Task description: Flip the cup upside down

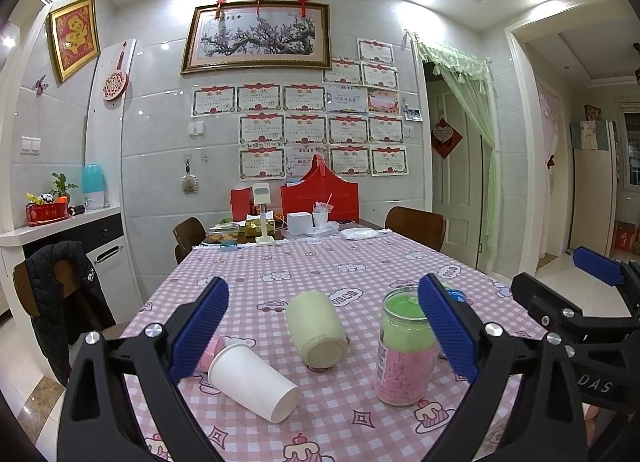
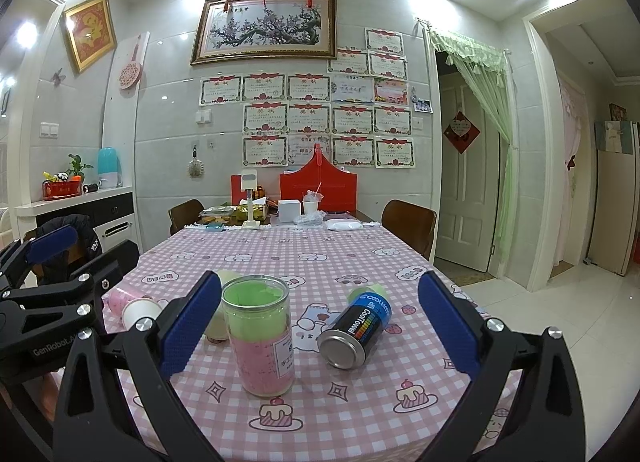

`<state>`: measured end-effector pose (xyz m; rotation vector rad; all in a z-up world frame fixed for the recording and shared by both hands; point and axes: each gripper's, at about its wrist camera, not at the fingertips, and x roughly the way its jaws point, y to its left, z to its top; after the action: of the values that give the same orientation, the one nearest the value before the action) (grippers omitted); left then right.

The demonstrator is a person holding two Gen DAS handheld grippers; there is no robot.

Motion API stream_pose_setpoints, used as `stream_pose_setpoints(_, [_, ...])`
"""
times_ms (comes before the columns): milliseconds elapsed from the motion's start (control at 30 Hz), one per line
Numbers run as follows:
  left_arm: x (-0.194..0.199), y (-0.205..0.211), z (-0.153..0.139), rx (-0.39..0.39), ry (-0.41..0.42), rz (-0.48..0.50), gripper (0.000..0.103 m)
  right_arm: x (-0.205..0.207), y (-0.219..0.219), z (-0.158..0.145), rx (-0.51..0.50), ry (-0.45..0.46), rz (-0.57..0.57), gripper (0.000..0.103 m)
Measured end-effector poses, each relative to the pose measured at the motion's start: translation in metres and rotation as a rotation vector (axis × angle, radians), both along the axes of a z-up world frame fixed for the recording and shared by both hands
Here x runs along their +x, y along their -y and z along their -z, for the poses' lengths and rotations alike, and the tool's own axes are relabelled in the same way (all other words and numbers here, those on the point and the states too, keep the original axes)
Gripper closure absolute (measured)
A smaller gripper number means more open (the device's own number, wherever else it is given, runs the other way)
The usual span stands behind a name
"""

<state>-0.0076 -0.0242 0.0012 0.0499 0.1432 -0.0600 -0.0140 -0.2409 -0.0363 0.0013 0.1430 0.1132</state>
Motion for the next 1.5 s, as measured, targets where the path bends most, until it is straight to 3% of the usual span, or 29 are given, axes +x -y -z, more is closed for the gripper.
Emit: stream_pose_setpoints(1500, [-0.0016, -0.0015, 0.0005, 0.010, -0.001, -0.006, 0.009, 0.0072, 0.0028, 0.0067, 0.001, -0.014, -0.007, 0.008])
